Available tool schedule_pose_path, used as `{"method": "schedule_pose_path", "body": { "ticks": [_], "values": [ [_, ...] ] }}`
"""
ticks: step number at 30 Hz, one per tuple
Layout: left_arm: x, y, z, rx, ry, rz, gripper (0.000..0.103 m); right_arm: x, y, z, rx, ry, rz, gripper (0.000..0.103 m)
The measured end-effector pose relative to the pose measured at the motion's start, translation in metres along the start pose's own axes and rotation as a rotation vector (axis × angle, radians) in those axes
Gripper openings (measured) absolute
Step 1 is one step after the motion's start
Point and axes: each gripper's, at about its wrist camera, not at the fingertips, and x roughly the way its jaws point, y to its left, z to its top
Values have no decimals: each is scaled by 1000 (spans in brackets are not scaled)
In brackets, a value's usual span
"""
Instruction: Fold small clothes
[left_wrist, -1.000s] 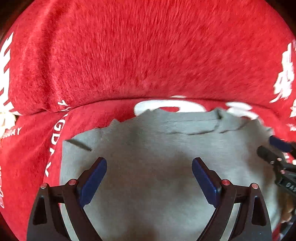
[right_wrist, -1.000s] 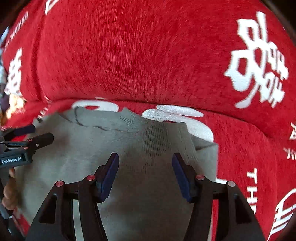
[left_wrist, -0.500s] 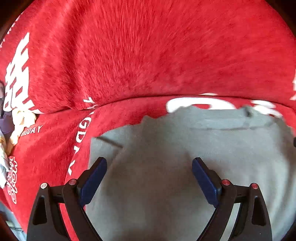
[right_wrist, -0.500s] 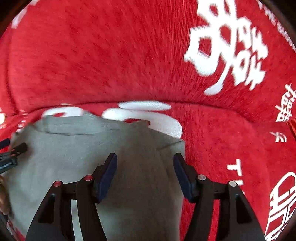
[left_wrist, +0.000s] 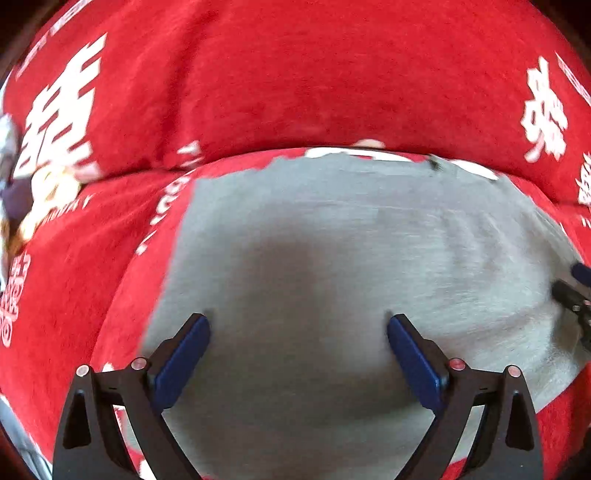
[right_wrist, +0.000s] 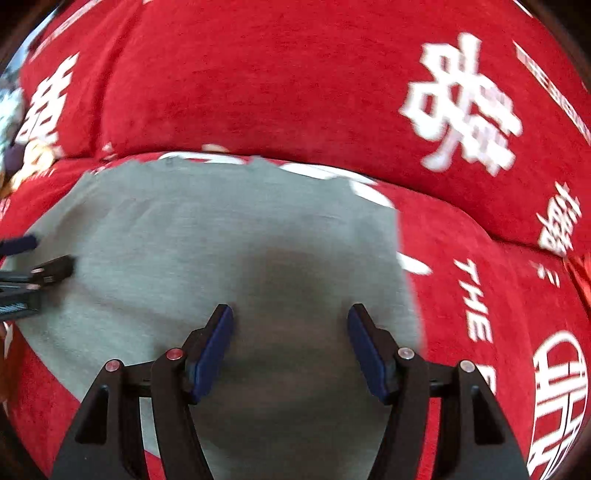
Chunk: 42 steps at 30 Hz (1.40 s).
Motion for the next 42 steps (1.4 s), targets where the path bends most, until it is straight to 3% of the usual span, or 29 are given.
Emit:
{"method": "schedule_pose_path", "body": {
  "ticks": [3, 5, 9, 13, 15, 23, 28, 33, 35, 37, 39, 42],
  "values": [
    [-11, 14, -3, -68, 20, -2, 98, -19, -6, -6, 44, -1, -34, 69],
    [-26, 12, -10, -81, 1, -29, 98, -39, -1, -13, 69, -34, -7, 69],
    [-43, -12, -26, -47, -19, -60, 98, -59, 32, -30, 23, -42, 56, 69],
    [-39, -27, -40, -12, 6, -41, 98, -44, 55, -49, -40, 8, 43, 68],
    [-30, -25, -48, -8, 24, -11, 98, -38, 49, -55, -26, 13, 36, 68],
    [-33, -5, -60, -19, 0, -32, 98, -45, -3, -63, 89, 12, 22, 69],
    [-42, 4, -64, -29, 9, -25, 98, -54, -11, -64, 92, 12, 1, 69],
    [-64, 52, -67, -137, -51, -26, 98, -78, -15, -64, 128, -26, -16, 71],
    [-51, 81, -70, -233, -5, -64, 98, -82, -14, -63, 142, -34, -3, 71],
    [-35, 99, -73, -307, 56, -152, 98, -84, -9, -61, 139, -38, 14, 71],
    [-34, 104, -73, -322, 17, -192, 98, -84, 1, -59, 122, -41, 25, 71],
    [-29, 97, -64, -310, 23, -235, 101, -82, 15, -57, 92, -35, 39, 71]
  ]
}}
